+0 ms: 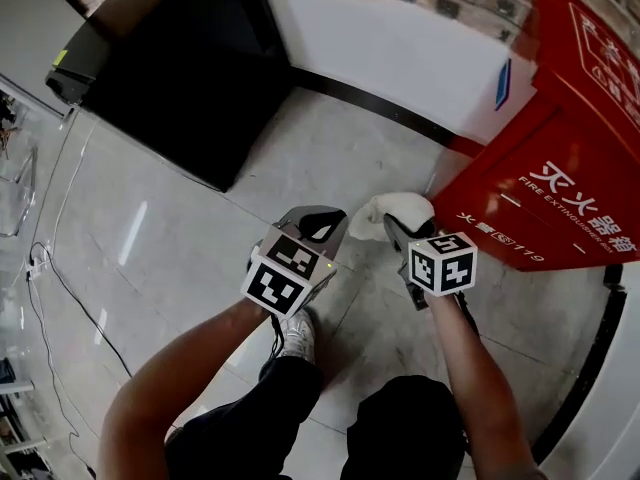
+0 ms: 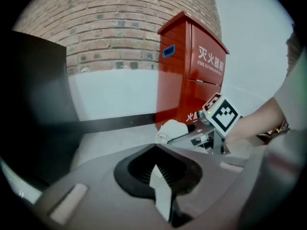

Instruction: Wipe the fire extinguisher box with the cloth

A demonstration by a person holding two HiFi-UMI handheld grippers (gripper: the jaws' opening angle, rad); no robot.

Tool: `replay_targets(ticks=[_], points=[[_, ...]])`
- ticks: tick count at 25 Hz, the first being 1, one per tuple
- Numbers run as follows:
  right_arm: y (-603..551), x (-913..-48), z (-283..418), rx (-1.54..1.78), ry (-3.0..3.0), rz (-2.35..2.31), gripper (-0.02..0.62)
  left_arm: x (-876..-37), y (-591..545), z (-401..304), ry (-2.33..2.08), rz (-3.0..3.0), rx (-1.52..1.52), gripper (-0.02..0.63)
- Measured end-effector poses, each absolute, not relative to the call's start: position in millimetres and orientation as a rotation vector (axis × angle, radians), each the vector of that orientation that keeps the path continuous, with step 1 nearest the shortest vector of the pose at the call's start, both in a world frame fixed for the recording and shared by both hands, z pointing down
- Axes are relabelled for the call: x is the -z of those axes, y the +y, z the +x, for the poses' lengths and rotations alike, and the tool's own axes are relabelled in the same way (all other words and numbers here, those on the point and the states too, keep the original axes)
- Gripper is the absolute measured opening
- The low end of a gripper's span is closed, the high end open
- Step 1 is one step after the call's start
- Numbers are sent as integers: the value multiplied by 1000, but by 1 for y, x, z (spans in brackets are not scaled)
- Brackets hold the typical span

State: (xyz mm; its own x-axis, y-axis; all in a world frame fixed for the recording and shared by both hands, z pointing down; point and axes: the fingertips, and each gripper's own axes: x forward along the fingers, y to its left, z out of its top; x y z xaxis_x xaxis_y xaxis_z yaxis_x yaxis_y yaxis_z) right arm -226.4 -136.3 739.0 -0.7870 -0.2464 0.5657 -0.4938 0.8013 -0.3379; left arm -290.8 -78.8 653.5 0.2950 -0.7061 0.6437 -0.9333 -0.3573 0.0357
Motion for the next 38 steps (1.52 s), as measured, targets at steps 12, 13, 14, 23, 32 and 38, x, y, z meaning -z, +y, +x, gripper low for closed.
replay_targets(ticks=[12, 13, 14, 23, 32, 38], points=[[-96, -613, -242, 123, -2679, 231, 144, -591, -115, -228, -966, 2416, -474, 283], [-97, -607, -242, 142, -2676, 239, 149, -586, -116, -225, -930, 2435, -468, 231], [-100, -603, -241, 144, -2668, 260, 160, -582, -118, -225, -922, 2458, -477, 186], [-104, -635, -182, -36, -2445, 431, 281, -479, -169, -230, -1099, 2758, -306, 127], [-111, -604, -177, 74, -2412, 490, 195, -386, -206, -190, -1028, 3017, -192, 130], [-112, -595, -169, 56, -2413, 527, 144, -381, -259, -191, -1138, 2981, -193, 130]])
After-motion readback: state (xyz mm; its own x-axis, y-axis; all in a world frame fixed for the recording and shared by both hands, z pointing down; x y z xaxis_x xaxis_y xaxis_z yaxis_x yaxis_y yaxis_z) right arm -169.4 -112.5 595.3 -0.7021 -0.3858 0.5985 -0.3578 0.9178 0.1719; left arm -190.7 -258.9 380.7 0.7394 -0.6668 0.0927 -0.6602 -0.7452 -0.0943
